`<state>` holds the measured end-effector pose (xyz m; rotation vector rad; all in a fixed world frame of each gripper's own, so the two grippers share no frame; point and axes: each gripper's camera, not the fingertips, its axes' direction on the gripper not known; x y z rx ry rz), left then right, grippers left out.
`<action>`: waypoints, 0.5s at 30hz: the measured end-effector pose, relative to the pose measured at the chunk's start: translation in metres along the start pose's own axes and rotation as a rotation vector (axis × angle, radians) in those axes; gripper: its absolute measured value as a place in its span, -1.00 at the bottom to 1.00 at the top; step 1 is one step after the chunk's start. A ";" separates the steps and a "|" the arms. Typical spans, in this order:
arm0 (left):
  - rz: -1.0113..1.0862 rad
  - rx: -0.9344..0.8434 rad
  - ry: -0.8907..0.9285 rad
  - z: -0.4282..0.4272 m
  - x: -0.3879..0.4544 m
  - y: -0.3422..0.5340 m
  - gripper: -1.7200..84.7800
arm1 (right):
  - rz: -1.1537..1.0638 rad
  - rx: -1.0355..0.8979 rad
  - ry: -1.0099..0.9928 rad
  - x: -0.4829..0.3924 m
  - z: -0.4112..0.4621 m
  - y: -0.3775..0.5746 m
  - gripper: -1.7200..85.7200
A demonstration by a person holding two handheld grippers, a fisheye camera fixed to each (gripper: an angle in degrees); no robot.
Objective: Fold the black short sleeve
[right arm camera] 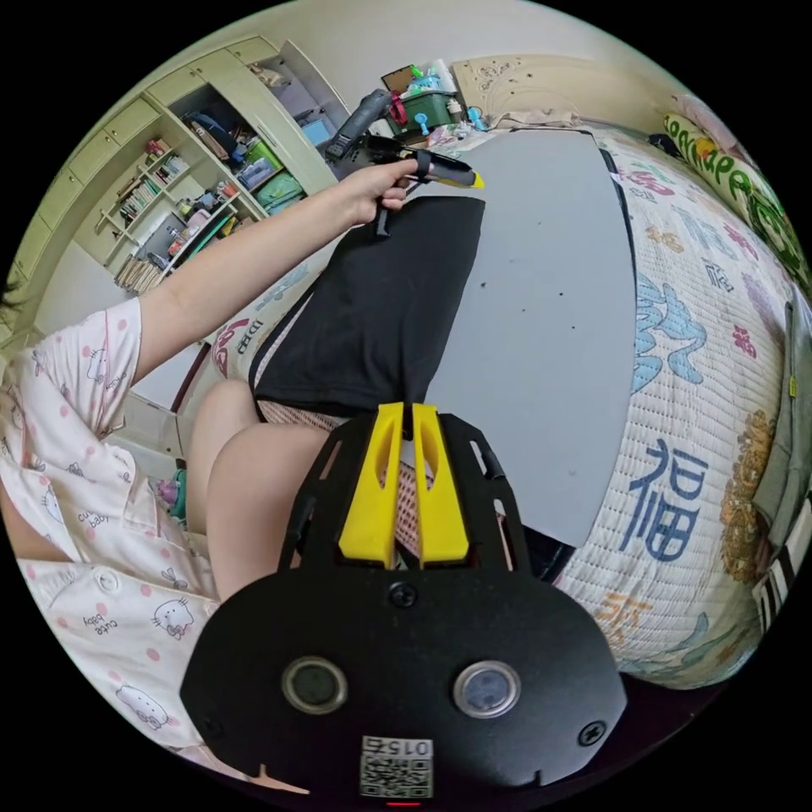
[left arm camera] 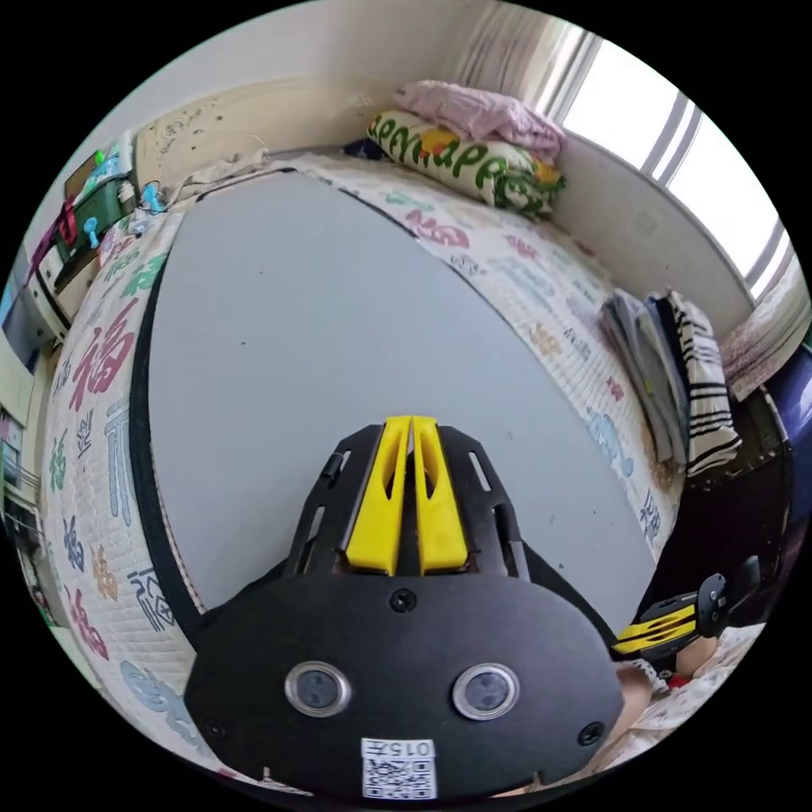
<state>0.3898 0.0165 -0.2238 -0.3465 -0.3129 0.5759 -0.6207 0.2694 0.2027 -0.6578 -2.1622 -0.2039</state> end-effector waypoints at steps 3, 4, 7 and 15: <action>-0.090 0.204 0.113 -0.091 -0.045 0.039 -0.92 | -0.014 0.010 0.037 0.002 -0.010 -0.008 -0.89; -0.118 0.284 0.134 -0.132 -0.066 0.067 -0.91 | -0.003 0.033 0.041 0.008 -0.017 -0.010 -0.88; -0.256 0.438 0.239 -0.219 -0.126 0.164 -0.88 | 0.026 0.135 0.033 0.029 -0.035 -0.023 -0.84; -0.625 0.491 0.409 -0.286 -0.261 0.336 -0.70 | -0.026 0.126 -0.048 0.050 0.010 -0.173 -0.77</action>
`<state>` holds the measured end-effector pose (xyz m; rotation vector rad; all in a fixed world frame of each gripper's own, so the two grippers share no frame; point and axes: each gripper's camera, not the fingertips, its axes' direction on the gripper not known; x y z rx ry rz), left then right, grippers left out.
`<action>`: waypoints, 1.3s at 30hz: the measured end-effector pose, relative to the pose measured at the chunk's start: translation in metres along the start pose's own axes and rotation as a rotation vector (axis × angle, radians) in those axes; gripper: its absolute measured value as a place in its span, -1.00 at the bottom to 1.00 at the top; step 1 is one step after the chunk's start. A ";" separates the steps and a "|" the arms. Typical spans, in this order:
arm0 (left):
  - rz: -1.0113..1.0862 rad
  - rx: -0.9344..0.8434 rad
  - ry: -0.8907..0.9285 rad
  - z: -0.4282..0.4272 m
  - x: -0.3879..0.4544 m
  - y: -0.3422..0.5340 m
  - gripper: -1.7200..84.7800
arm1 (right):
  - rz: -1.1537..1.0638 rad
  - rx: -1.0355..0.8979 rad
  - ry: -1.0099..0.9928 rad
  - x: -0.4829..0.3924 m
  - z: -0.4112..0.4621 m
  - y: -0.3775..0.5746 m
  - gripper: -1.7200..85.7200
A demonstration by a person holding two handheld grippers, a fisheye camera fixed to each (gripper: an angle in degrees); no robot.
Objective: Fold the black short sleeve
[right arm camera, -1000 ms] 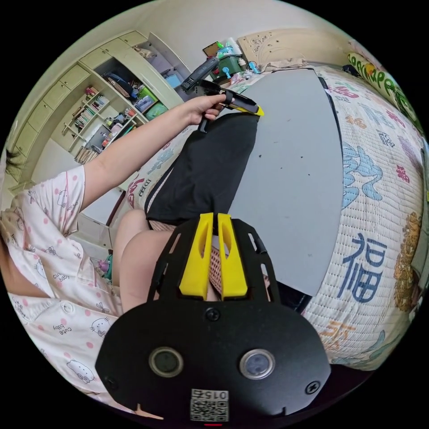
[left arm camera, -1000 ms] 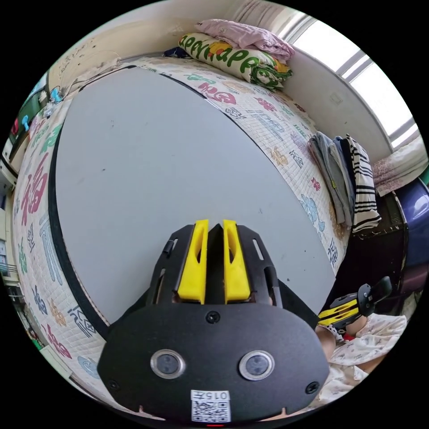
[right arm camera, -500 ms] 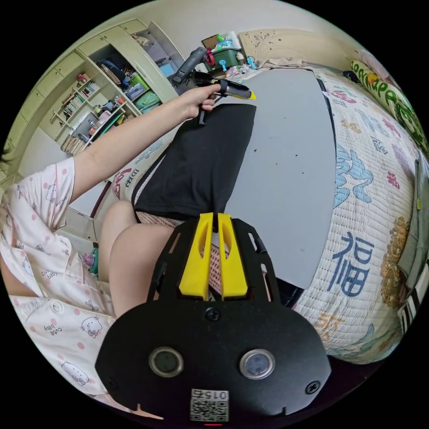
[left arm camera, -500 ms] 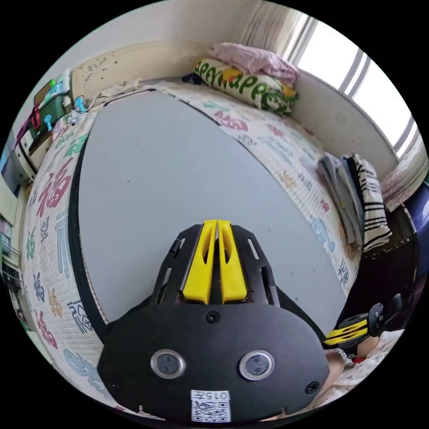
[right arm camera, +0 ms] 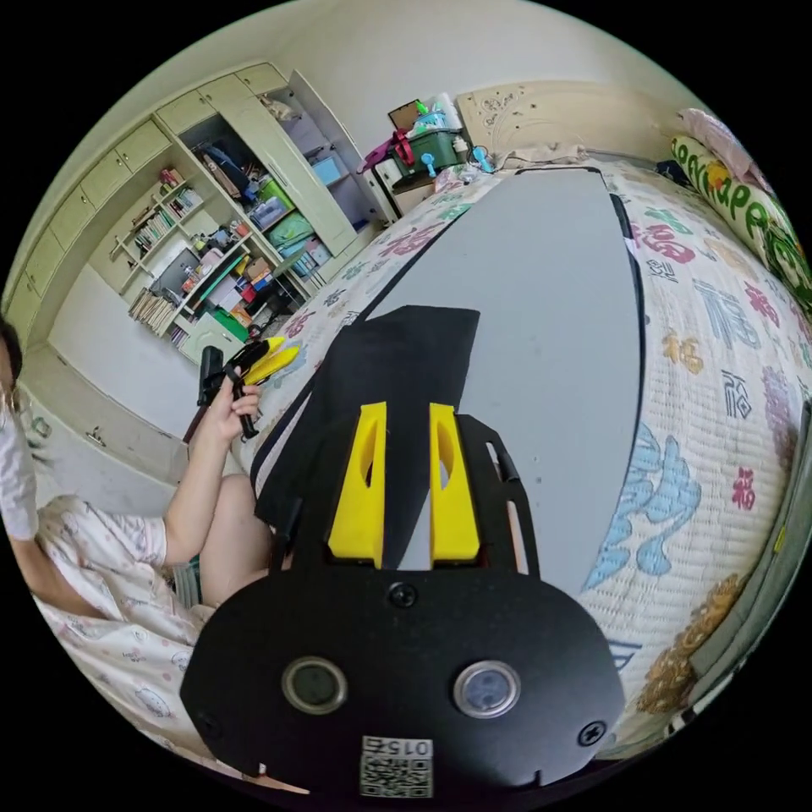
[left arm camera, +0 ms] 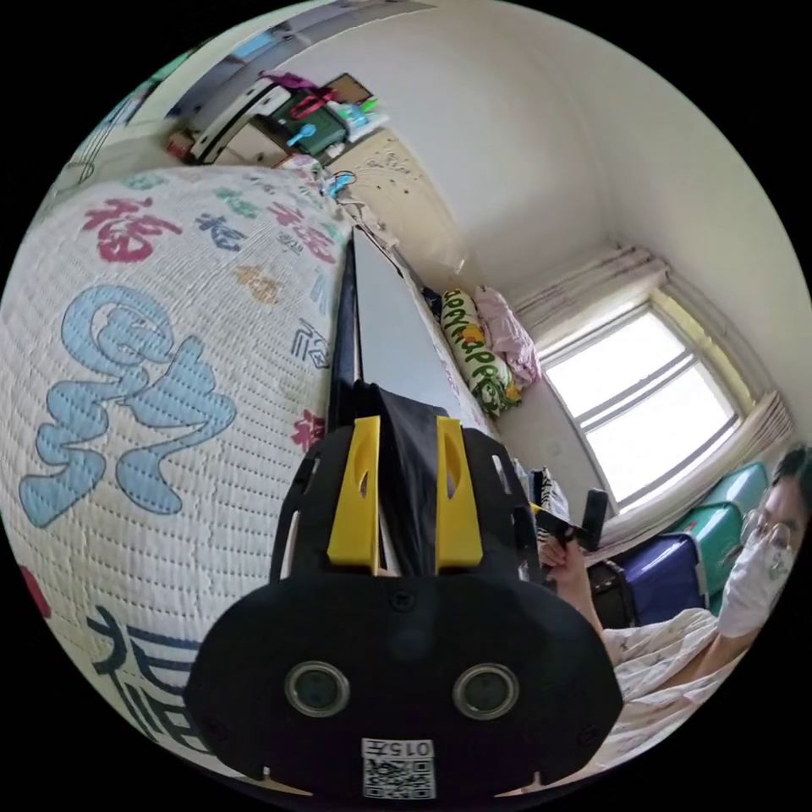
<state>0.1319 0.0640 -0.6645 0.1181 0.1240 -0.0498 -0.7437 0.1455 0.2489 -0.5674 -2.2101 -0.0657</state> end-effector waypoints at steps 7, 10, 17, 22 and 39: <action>-0.158 -0.037 0.178 -0.020 -0.059 -0.053 -0.61 | 0.015 -0.193 0.016 0.006 0.123 -0.081 -0.76; -0.221 -0.006 0.145 -0.030 -0.078 -0.063 -0.56 | 0.028 -0.320 -0.018 0.006 0.180 -0.092 -0.78; -0.289 0.057 0.152 -0.051 -0.124 -0.085 -0.58 | -0.063 -0.334 0.070 -0.012 0.238 -0.109 -0.80; -0.258 0.049 0.120 -0.057 -0.156 -0.093 -0.65 | -0.112 -0.367 0.093 -0.019 0.276 -0.116 -0.80; -0.193 0.005 0.029 -0.043 -0.283 -0.039 -0.89 | 0.105 -0.178 0.061 0.134 0.300 -0.122 -0.72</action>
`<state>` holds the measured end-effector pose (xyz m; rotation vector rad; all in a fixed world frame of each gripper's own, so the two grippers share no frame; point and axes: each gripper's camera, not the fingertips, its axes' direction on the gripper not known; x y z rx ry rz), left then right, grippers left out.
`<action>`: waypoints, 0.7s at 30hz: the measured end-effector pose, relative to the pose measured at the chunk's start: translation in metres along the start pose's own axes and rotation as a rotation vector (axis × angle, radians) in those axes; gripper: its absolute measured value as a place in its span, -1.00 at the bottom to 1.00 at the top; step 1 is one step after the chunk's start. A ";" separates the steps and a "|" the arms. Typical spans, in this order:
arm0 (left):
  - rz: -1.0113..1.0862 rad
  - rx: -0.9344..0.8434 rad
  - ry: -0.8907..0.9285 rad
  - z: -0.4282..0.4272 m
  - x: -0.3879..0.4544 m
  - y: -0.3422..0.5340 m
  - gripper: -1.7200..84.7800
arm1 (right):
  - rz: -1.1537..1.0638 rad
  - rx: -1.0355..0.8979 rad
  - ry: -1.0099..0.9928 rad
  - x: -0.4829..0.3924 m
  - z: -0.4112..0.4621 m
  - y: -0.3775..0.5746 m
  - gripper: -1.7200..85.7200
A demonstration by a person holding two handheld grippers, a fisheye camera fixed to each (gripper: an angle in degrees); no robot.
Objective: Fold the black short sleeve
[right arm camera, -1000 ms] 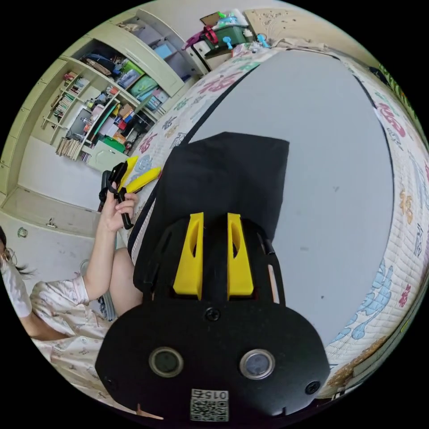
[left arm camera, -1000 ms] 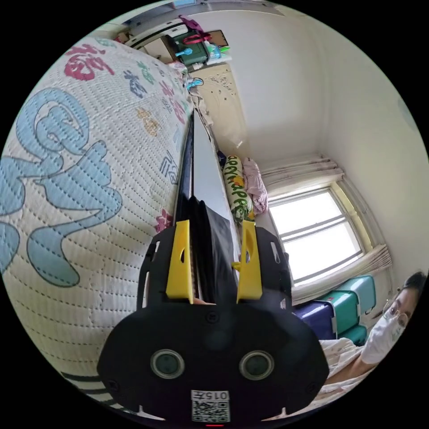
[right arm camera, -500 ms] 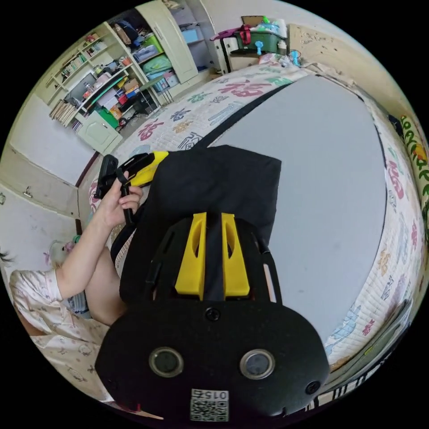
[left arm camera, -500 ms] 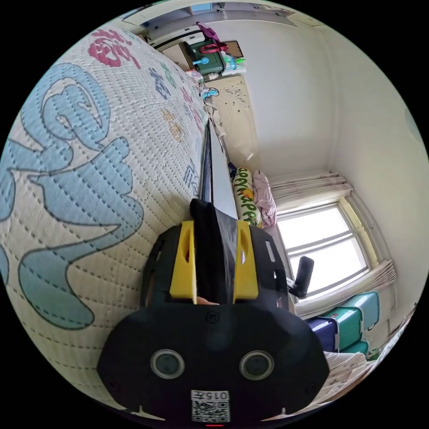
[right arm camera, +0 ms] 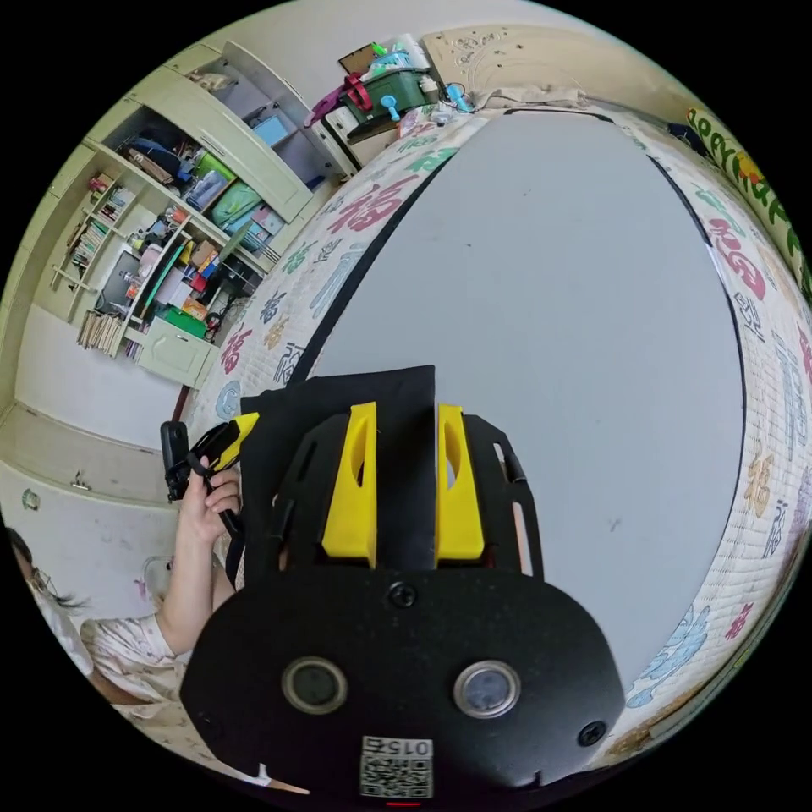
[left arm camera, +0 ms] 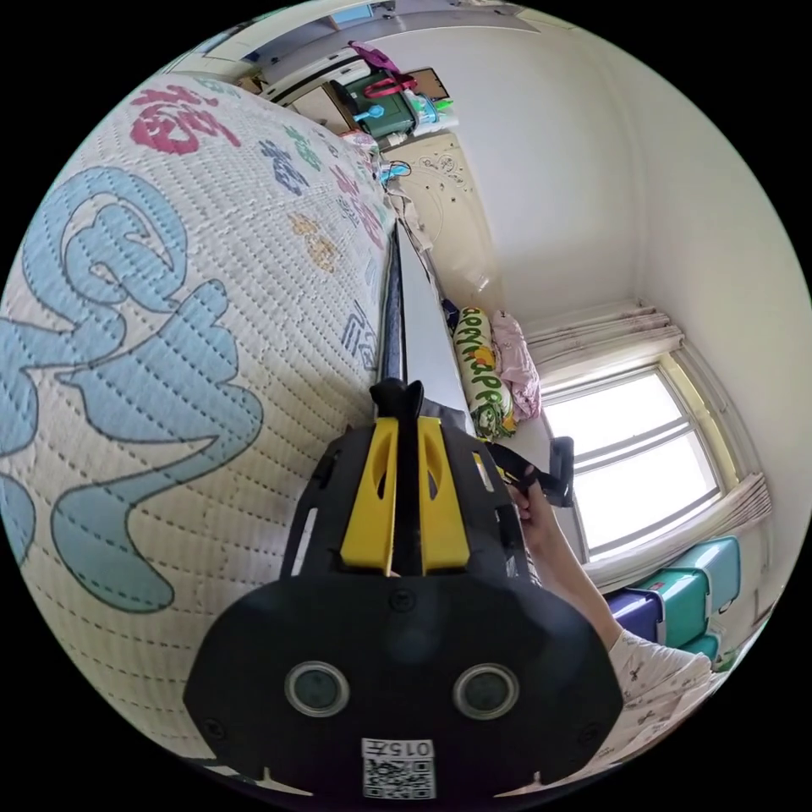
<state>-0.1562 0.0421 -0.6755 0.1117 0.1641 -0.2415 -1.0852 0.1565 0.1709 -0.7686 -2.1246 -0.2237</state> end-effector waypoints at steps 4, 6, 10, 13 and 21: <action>0.010 0.001 -0.001 0.016 -0.049 0.017 -0.91 | 0.025 -0.029 -0.011 0.020 0.019 0.016 -0.75; 0.014 0.011 0.007 0.022 -0.070 0.024 -0.92 | 0.027 -0.025 -0.008 0.028 0.021 0.029 -0.78; 0.123 0.082 0.052 0.021 -0.096 0.052 -0.93 | 0.089 0.087 -0.122 0.049 -0.006 0.081 -0.89; 0.328 0.158 -0.010 -0.010 -0.089 0.086 -0.94 | 0.024 0.199 -0.251 0.040 -0.052 0.137 -0.91; 0.599 0.501 -0.046 -0.155 -0.087 0.234 -0.94 | -0.396 0.410 -0.538 -0.098 -0.172 0.301 -0.94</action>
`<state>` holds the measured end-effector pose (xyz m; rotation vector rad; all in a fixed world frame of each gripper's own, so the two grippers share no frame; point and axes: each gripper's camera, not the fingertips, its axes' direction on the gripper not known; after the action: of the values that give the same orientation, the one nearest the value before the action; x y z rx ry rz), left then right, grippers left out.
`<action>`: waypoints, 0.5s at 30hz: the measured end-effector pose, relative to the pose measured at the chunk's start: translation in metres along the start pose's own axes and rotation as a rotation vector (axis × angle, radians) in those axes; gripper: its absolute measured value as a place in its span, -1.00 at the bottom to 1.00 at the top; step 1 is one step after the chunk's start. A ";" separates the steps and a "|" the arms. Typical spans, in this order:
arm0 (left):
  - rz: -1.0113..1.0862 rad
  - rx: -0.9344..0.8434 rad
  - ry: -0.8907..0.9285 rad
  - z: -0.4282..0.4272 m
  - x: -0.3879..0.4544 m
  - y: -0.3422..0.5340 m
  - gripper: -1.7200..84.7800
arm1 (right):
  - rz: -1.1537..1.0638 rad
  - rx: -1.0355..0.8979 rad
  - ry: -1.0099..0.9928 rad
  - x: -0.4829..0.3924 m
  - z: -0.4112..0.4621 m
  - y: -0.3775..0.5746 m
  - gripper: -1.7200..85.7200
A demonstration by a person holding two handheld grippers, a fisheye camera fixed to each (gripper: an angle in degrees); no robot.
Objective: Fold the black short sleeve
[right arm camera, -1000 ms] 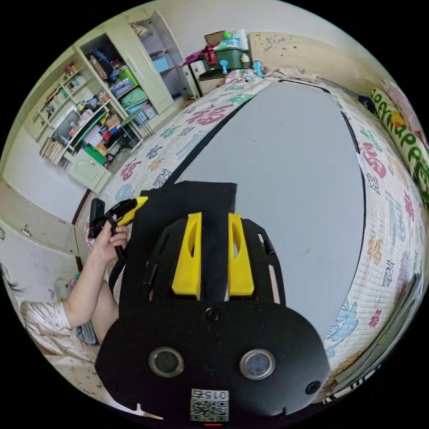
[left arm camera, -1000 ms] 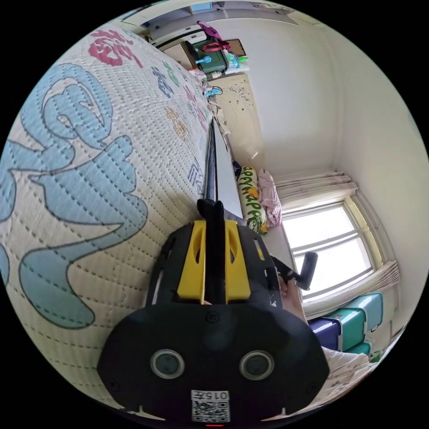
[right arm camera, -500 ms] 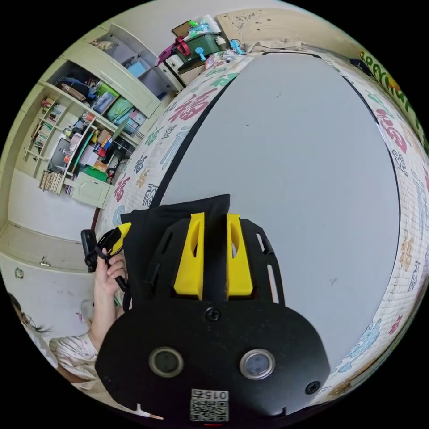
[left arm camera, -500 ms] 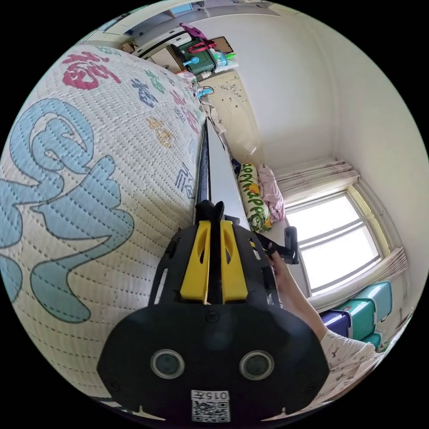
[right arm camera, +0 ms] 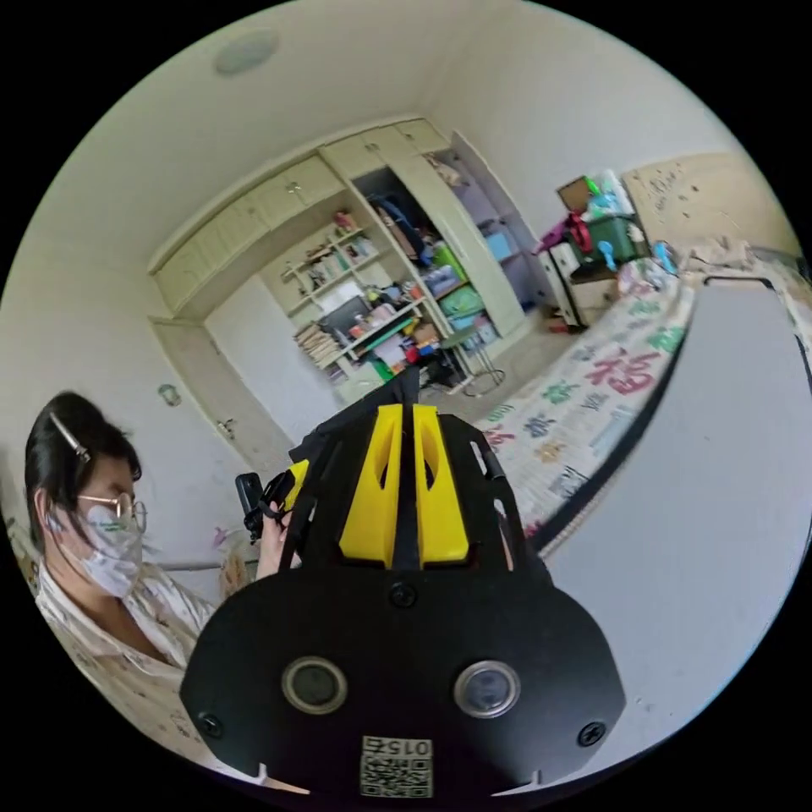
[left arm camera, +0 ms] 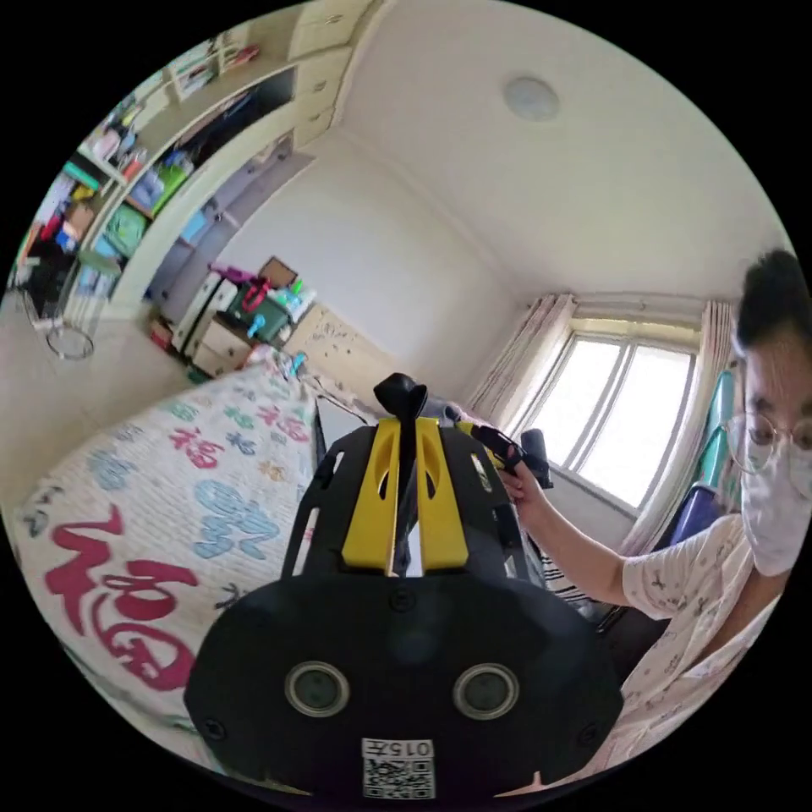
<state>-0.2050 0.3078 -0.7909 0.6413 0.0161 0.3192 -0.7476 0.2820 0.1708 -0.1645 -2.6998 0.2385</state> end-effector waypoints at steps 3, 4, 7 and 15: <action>0.130 0.061 -0.112 -0.086 0.025 0.036 -0.94 | -0.109 -0.004 -0.167 -0.087 0.013 0.041 -0.94; 0.161 0.079 -0.166 -0.116 0.030 0.054 -0.94 | -0.140 -0.020 -0.221 -0.119 0.025 0.064 -0.94; 0.193 0.115 -0.286 -0.180 0.031 0.099 -0.94 | -0.209 -0.081 -0.328 -0.188 0.066 0.130 -0.94; 0.105 0.098 -0.480 -0.232 -0.021 0.186 -0.94 | -0.197 -0.307 -0.514 -0.303 0.198 0.291 -0.95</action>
<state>-0.3051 0.5776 -0.8690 0.8050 -0.4647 0.2607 -0.5343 0.4931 -0.1837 0.0902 -3.2225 -0.2279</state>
